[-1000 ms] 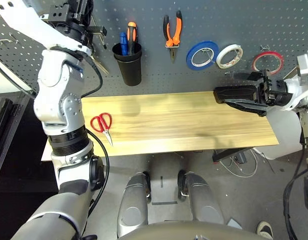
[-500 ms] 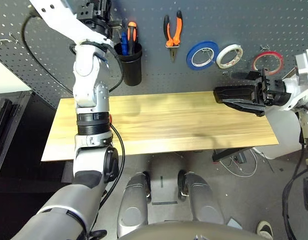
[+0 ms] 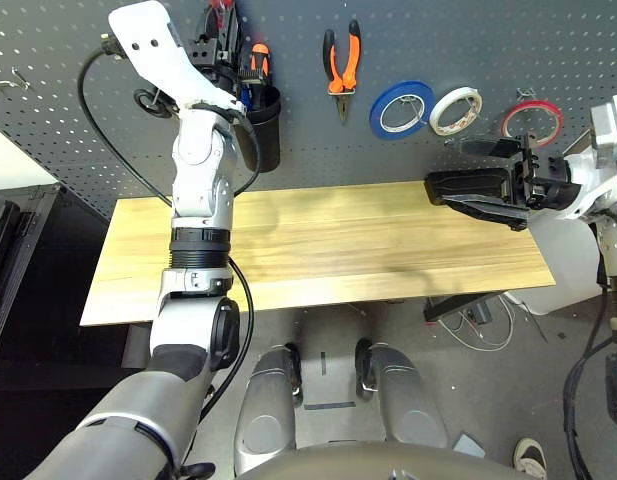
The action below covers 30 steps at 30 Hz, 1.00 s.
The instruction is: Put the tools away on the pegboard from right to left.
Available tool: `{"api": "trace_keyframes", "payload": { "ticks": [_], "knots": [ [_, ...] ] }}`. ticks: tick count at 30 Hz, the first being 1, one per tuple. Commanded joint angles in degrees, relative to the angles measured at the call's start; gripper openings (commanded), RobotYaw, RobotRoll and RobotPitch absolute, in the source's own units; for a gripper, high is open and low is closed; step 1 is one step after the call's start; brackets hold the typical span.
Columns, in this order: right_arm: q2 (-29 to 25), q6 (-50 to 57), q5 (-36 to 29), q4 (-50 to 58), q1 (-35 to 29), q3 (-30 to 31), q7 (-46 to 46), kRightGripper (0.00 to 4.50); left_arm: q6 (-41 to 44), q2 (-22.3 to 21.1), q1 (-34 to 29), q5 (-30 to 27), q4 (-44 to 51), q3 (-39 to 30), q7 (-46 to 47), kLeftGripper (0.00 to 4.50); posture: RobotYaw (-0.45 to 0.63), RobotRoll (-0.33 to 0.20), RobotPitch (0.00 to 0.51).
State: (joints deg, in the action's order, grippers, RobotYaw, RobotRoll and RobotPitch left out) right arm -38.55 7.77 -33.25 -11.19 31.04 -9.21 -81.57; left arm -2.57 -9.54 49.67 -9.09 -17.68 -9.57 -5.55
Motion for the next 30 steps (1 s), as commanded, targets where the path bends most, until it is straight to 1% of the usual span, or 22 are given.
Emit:
{"api": "trace_keyframes", "payload": {
  "ticks": [1,4,5,8,11,13,17,21,24,27,30],
  "knots": [
    [0.2,-0.34,-0.04,-0.63,0.13,0.11,-0.38,4.5,2.08,-0.57,-1.34,0.33,2.11,1.1,-0.97,2.96,-0.12,0.0,0.147],
    [0.65,-0.79,0.32,-1.62,0.74,0.38,-0.62,4.5,5.05,-1.68,-2.52,-0.3,5.47,1.26,-2.07,4.14,-0.11,0.0,0.145],
    [0.75,-0.87,0.39,-1.8,0.87,0.44,-0.7,4.5,5.88,-1.92,-2.82,-0.42,6.35,1.26,-2.28,4.47,-0.11,0.0,0.145],
    [1.34,-1.21,0.6,-2.62,1.53,0.71,-0.91,4.5,9.97,-4.8,-4.92,-0.84,13.03,1.49,-4.52,4.47,-0.09,0.0,0.141],
    [1.82,-1.66,0.82,-3.74,2.07,0.96,-1.37,4.5,15.27,-8.43,-7.19,-2.17,20.86,0.51,-6.22,4.47,-0.06,0.0,0.138],
    [2.1,-2.03,0.97,-4.63,2.48,1.22,-1.73,4.5,17.3,-10.82,-8.53,-2.81,25.44,-0.38,-7.08,4.47,-0.05,0.0,0.138],
    [2.92,-3.15,1.63,-7.23,3.87,2.13,-2.81,4.5,24.5,-14.38,-10.71,-6.94,35.16,-4.23,-7.03,4.47,-0.01,0.0,0.137],
    [3.99,-4.47,2.44,-10.41,5.85,3.01,-4.15,4.5,28.6,-19.04,-12.76,-7.93,41.52,-4.44,-9.39,4.47,0.03,0.0,0.132],
    [4.95,-5.48,3.14,-12.22,7.09,3.62,-5.13,4.5,30.71,-21.96,-15.35,-8.8,45.28,-4.59,-11.39,4.47,0.05,0.0,0.133],
    [6.17,-6.48,3.98,-13.79,7.89,4.42,-5.64,4.5,33.95,-23.47,-19.79,-10.32,49.22,-7.12,-11.65,4.47,0.06,0.0,0.133],
    [6.81,-7.47,4.54,-15.44,8.51,4.94,-6.6,4.5,35.32,-24.37,-23.97,-10.51,52.2,-7.84,-11.94,4.47,0.08,0.0,0.137]
  ]
}}
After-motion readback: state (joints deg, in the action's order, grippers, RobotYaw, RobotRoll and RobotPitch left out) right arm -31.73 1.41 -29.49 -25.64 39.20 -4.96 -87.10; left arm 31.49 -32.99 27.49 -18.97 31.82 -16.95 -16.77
